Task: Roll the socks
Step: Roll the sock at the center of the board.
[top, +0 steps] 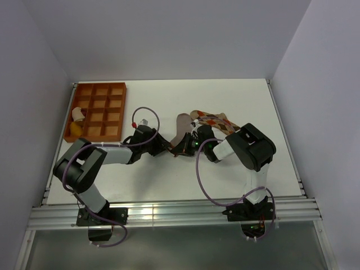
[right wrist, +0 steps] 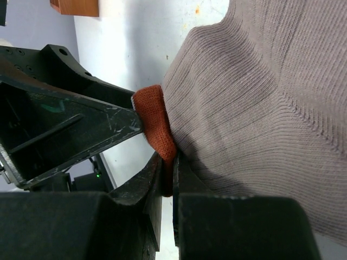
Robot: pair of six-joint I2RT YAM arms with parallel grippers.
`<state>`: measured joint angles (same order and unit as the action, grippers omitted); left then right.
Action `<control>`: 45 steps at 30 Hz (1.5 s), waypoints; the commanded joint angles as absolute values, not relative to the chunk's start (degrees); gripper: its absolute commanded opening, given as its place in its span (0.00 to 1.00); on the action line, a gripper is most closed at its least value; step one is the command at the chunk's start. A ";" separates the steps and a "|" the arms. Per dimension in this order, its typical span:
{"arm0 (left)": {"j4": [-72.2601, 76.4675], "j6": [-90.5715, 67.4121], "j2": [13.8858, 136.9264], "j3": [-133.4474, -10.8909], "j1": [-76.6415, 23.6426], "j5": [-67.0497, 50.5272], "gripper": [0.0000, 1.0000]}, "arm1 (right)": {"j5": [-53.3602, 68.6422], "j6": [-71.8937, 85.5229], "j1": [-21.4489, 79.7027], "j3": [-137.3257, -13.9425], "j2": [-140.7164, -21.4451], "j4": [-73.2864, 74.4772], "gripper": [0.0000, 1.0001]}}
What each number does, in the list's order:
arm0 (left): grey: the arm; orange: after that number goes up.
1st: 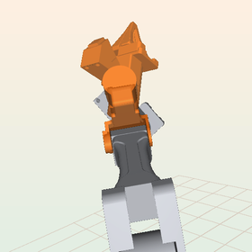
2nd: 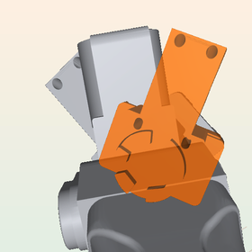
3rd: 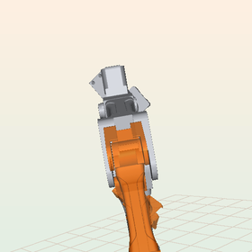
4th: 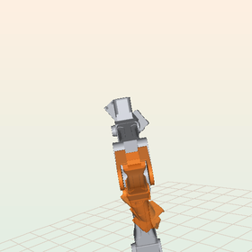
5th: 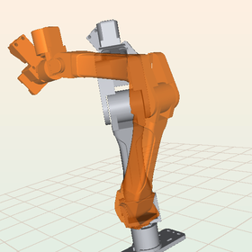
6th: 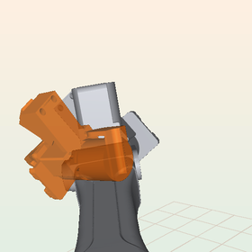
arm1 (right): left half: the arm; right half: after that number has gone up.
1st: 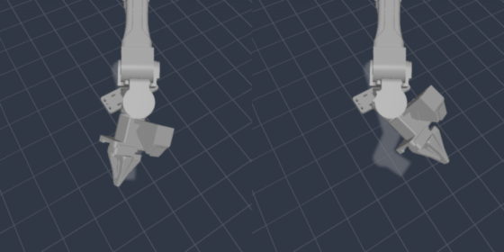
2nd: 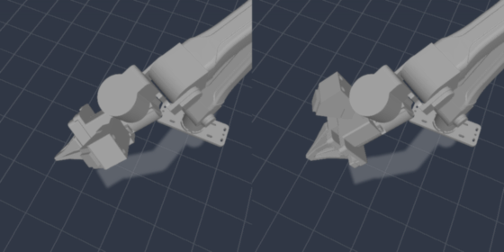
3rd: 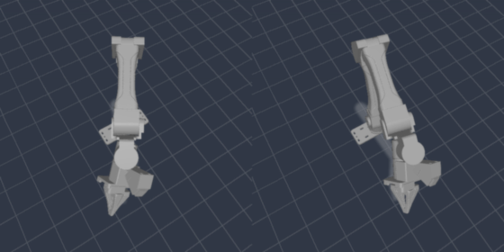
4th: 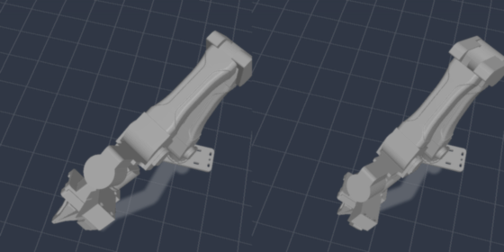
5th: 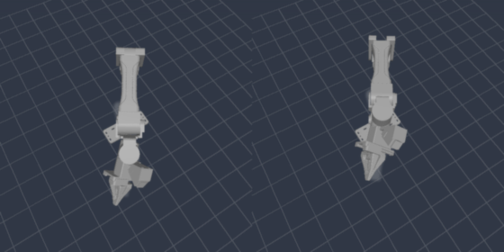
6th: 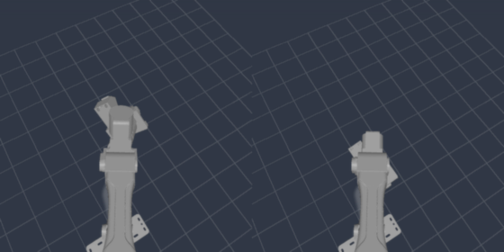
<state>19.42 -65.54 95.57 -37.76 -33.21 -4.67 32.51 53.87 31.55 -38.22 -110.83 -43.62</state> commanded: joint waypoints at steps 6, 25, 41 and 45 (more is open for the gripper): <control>16.79 -63.46 99.14 -40.96 -34.10 -3.87 0.38 | 32.96 54.67 31.11 -37.35 -112.68 -43.33 0.00; 3.70 -59.94 98.44 -46.67 -34.80 5.52 0.00 | 17.85 31.47 31.82 -44.38 -91.32 -11.79 0.49; -4.04 -59.06 96.15 -47.99 -34.45 12.65 0.00 | 6.86 24.61 31.73 -62.39 -108.61 -2.38 0.43; -4.92 -58.97 96.33 -48.34 -33.67 13.97 0.00 | 6.50 22.24 31.64 -66.79 -111.70 -0.97 0.43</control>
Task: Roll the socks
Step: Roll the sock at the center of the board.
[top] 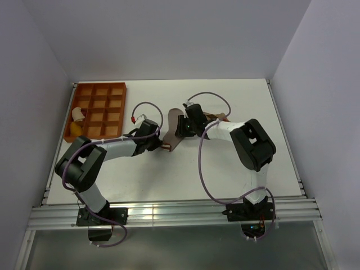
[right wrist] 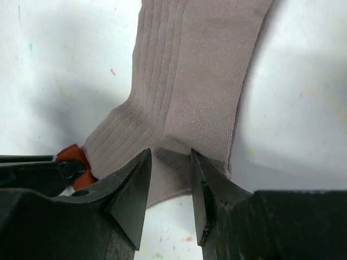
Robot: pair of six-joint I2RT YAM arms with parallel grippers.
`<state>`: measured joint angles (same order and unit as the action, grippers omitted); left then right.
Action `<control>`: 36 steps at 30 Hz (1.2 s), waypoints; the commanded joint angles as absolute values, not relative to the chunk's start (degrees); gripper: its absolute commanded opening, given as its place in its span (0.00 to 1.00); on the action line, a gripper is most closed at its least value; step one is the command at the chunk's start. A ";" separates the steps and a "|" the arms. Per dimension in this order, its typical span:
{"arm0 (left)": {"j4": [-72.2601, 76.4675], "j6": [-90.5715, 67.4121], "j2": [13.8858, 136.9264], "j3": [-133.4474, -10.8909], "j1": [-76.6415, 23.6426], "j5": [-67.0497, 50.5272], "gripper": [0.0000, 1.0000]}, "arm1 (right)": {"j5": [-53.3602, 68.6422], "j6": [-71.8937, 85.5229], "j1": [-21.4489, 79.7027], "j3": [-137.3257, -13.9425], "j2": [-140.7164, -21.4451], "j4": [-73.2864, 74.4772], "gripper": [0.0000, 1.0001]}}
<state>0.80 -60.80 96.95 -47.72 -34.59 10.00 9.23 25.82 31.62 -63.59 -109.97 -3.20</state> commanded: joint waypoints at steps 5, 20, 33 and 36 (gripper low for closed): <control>-6.33 -59.68 97.56 -49.66 -33.40 13.63 0.00 | 7.65 16.36 32.52 -64.17 -104.96 -3.51 0.42; -5.72 -59.41 96.68 -49.48 -33.49 12.92 0.00 | -3.07 -3.60 50.97 -48.07 -95.53 -23.37 0.54; -5.19 -58.80 96.42 -49.57 -33.49 11.95 0.00 | -2.73 -8.96 51.94 -48.34 -101.86 -27.33 0.55; -5.27 -58.62 96.68 -49.92 -33.49 11.69 0.00 | -1.32 -9.32 51.94 -47.46 -102.57 -28.73 0.54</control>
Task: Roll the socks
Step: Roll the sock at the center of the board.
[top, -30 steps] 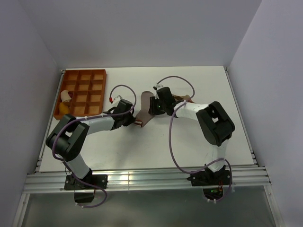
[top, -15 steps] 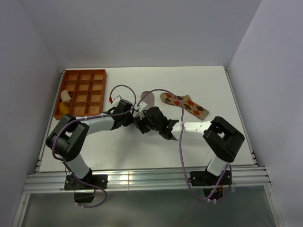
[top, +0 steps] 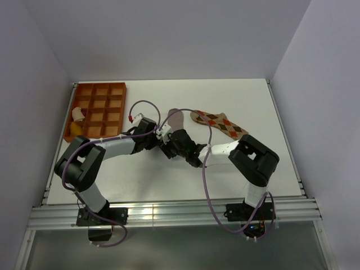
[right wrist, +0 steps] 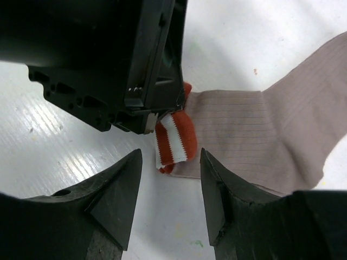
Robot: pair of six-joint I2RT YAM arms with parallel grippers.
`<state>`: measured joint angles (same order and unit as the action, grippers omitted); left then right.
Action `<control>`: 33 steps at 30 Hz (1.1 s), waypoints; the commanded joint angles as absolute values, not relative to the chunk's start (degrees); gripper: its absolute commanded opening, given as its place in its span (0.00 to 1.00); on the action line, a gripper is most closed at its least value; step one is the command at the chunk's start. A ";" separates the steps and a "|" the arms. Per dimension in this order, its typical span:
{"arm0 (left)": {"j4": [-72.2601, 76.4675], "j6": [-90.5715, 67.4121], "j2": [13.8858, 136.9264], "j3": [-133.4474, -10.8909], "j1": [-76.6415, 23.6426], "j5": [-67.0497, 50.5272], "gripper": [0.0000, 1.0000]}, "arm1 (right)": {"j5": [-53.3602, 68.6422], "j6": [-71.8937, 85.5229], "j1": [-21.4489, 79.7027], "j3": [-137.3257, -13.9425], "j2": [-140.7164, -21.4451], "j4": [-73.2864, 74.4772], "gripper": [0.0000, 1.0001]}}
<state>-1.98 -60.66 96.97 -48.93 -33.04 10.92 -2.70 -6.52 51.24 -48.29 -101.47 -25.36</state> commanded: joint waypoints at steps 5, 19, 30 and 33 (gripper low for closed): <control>-4.75 -58.45 96.94 -49.75 -33.49 10.99 0.00 | -0.26 -9.93 51.94 -46.94 -105.37 -30.22 0.54; -4.13 -59.50 96.33 -49.13 -33.49 8.70 0.00 | -2.37 -8.97 52.21 -49.39 -109.25 -26.90 0.18; -3.25 -62.67 94.48 -47.72 -33.40 9.32 0.06 | 1.13 -3.08 50.80 -53.17 -108.37 -17.15 0.00; -3.60 -62.14 94.83 -48.51 -33.49 9.32 0.00 | 0.97 -2.37 50.10 -52.39 -107.06 -17.57 0.09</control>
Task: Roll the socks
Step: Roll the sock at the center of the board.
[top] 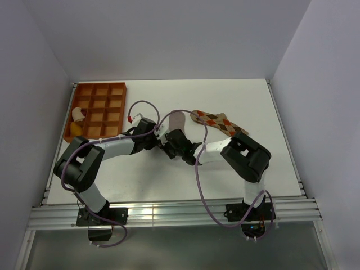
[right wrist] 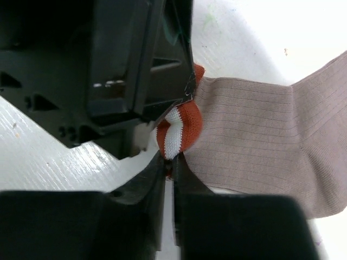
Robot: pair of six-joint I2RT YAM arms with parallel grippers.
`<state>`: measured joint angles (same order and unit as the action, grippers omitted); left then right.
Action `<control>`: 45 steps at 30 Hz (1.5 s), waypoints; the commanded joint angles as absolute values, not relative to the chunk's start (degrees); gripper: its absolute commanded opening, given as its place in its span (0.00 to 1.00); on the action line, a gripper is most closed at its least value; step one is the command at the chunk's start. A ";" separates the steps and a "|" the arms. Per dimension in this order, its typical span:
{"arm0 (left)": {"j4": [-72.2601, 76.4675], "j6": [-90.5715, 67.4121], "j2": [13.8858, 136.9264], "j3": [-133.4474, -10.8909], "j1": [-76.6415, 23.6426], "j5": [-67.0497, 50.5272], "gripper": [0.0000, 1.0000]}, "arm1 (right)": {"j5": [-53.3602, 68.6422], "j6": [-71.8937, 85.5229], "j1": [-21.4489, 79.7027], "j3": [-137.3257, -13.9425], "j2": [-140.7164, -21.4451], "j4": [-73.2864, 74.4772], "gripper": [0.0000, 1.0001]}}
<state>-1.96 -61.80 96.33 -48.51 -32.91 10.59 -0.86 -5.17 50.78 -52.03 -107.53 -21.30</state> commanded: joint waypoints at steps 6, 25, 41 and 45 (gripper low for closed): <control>-3.34 -61.44 95.28 -48.25 -33.49 8.61 0.00 | 3.95 -3.69 50.10 -50.01 -103.01 -21.18 0.46; -2.81 -60.64 95.80 -48.16 -33.40 7.12 0.00 | -1.41 -4.48 48.16 -47.03 -101.16 -32.25 0.50; -3.43 -59.85 95.36 -48.96 -33.31 7.21 0.00 | 4.74 -6.59 48.34 -50.36 -104.59 -28.57 0.53; -3.34 -60.03 95.45 -48.96 -33.31 6.94 0.00 | 4.83 -6.77 48.60 -51.68 -106.96 -26.98 0.51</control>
